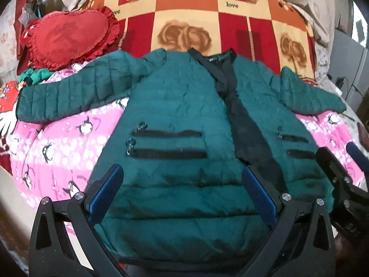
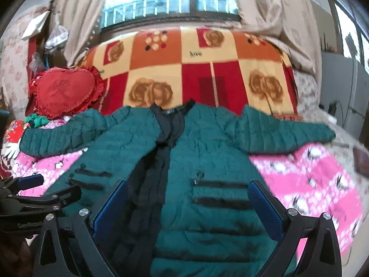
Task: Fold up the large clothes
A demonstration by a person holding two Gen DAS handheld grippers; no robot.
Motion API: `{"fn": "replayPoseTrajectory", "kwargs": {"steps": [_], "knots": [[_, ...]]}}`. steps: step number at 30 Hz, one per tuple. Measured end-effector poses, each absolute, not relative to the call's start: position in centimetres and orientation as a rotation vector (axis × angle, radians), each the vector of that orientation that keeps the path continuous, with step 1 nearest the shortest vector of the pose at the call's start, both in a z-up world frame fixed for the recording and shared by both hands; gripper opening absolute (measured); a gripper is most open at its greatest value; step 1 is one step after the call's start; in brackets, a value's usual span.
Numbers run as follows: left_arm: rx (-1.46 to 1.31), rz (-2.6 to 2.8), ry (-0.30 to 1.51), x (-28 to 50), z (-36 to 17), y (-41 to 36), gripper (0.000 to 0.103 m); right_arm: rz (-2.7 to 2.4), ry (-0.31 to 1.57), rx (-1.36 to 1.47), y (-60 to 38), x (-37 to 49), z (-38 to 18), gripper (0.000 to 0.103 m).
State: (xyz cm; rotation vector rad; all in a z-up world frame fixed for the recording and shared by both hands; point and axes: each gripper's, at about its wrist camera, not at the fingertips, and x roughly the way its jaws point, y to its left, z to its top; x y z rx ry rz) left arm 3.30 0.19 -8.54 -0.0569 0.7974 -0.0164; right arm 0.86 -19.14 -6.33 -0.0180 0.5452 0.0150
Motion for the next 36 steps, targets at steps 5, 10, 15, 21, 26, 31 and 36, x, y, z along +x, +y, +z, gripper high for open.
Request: {"fn": "replayPoseTrajectory", "kwargs": {"steps": [5,10,15,21,26,31,36], "knots": [[-0.057,-0.002,0.776,3.1,-8.7,-0.1,0.103,0.003,0.547,0.006,-19.8,0.8,-6.6,0.103],[-0.025,0.006,0.772,3.0,-8.8,-0.6,0.103,0.003,0.557,-0.031,-19.2,1.0,-6.8,0.103],[-0.04,0.003,0.788,3.2,-9.0,-0.4,0.103,0.003,0.586,-0.039,-19.1,1.4,-7.2,0.103],[-0.091,-0.012,0.82,3.5,-9.3,0.1,0.103,-0.001,0.596,-0.038,-19.2,1.5,-7.3,0.103],[-0.122,-0.028,0.853,3.8,-9.7,0.2,0.103,-0.002,0.6,-0.042,-19.2,1.6,-7.3,0.103],[-0.114,-0.029,0.86,3.8,-9.9,-0.1,0.103,-0.007,0.599,-0.041,-19.2,1.6,-7.3,0.103],[-0.107,-0.027,0.858,3.8,-9.9,-0.2,0.103,-0.011,0.594,-0.044,-19.2,1.6,-7.3,0.103]]}}
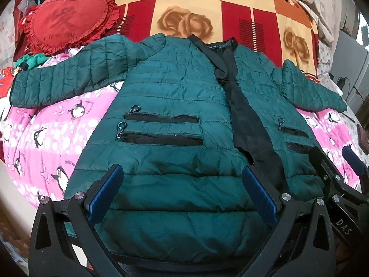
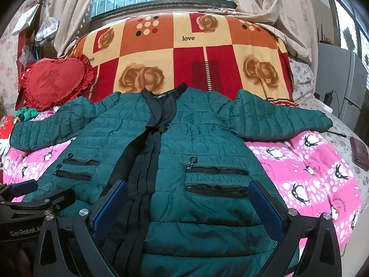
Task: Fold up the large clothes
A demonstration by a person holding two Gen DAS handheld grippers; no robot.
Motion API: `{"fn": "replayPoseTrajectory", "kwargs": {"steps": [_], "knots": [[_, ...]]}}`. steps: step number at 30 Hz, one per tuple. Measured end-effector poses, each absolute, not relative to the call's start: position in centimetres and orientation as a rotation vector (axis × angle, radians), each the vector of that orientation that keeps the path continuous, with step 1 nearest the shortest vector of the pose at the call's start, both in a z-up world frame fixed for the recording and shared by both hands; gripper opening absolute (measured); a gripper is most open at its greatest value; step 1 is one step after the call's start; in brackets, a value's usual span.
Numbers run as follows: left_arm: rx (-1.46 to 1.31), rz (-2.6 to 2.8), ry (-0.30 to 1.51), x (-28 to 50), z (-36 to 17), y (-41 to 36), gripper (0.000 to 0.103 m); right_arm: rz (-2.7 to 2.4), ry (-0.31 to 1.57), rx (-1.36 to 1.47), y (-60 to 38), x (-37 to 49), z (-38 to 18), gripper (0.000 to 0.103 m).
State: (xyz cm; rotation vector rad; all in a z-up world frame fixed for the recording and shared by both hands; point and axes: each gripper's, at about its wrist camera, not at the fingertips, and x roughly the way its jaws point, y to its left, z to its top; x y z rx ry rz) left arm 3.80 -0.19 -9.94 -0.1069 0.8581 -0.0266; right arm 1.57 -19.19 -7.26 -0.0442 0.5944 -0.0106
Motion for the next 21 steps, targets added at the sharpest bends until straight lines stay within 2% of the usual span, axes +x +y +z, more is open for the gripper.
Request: {"fn": "replayPoseTrajectory", "kwargs": {"steps": [21], "knots": [[-0.099,-0.021,0.873,4.13,-10.08,0.23,0.103,-0.027,0.597,-0.064,-18.91,1.53,-7.21,0.103]]}}
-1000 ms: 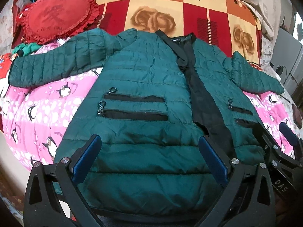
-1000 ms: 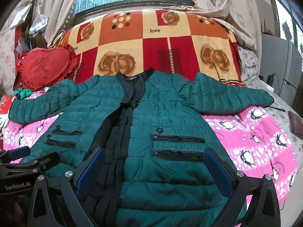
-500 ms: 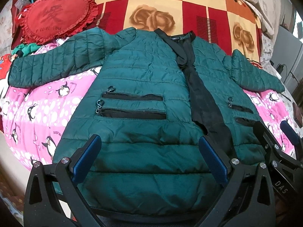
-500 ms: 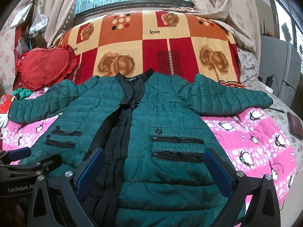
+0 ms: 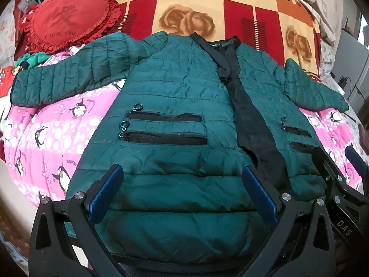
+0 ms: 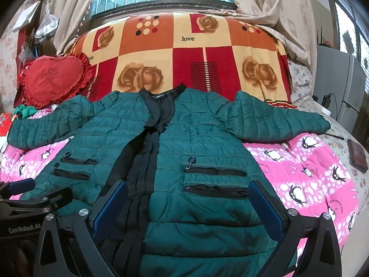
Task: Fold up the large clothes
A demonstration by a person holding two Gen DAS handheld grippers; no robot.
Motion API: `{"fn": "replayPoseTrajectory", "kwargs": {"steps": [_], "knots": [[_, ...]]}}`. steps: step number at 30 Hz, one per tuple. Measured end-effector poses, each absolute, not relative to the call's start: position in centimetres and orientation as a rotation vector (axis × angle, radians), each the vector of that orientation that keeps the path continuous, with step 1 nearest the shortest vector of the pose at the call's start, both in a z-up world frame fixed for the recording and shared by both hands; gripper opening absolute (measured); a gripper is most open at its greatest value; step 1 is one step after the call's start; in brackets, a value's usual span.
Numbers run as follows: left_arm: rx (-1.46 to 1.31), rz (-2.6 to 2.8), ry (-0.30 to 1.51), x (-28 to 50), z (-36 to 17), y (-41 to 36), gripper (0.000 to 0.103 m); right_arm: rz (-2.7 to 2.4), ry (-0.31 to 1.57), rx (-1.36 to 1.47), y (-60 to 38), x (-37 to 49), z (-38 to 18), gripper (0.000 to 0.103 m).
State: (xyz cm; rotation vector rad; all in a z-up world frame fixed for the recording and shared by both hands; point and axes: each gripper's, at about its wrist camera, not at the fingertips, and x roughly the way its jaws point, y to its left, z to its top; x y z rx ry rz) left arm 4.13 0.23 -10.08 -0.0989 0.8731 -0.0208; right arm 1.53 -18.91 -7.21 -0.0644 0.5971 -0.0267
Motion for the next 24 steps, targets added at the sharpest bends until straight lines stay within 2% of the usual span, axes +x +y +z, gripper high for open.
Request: {"fn": "replayPoseTrajectory", "kwargs": {"steps": [24], "knots": [[-0.072,-0.017,0.882,4.32,-10.43,-0.17,0.103,-0.028,0.6,-0.061,-18.8,1.56,-7.31,0.103]]}}
